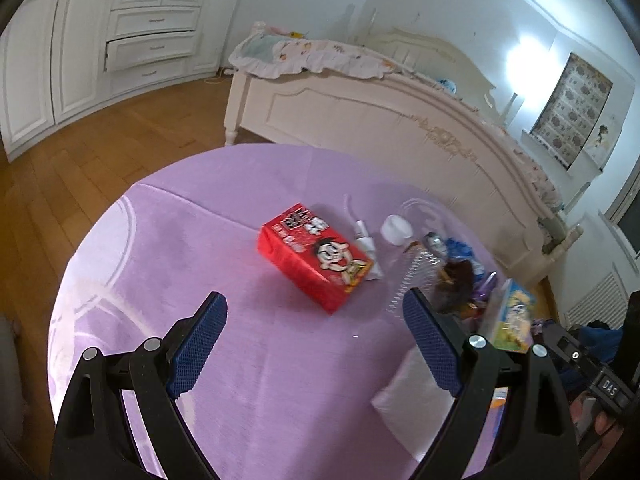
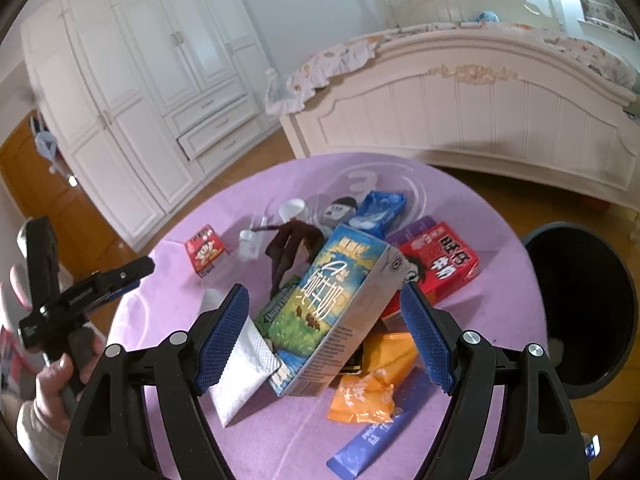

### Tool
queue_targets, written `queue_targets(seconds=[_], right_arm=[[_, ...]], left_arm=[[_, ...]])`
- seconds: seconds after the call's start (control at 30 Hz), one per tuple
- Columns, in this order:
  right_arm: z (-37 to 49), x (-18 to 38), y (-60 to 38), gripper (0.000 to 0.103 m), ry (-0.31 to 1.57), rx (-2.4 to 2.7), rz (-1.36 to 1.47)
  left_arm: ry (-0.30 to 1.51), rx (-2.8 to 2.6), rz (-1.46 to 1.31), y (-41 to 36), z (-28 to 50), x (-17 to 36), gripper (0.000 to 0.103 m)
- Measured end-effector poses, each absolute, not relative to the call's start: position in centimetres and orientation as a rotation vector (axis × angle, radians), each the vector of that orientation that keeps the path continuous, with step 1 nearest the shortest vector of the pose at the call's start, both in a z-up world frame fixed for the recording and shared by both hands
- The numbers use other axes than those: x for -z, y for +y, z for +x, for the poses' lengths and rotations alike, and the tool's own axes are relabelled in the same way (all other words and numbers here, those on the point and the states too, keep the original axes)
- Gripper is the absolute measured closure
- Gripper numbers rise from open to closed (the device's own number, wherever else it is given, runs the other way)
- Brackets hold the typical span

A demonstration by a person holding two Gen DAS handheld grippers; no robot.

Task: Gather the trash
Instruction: 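Grasp the red Wangzai milk box with the left gripper while the right grasps the milk carton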

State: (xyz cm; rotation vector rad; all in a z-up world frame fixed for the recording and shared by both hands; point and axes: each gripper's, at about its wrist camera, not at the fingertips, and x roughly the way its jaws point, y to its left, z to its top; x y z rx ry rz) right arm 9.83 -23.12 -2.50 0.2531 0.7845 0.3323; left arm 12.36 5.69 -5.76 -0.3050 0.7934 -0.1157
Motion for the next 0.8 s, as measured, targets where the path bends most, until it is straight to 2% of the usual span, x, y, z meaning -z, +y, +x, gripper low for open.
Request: queue_targets(seconds=[0.4, 0.8], right_arm=[[13.1, 4.9, -20.7, 0.026, 0.898, -0.28, 0.216], [15.1, 5.4, -20.5, 0.026, 0.907, -0.262, 0.193]], left_arm=[[0.938, 0.061, -0.392, 6.1, 18.4, 8.1, 0.014], [1.031, -0.07, -0.342, 4.2, 21.6, 9.1, 0.014]])
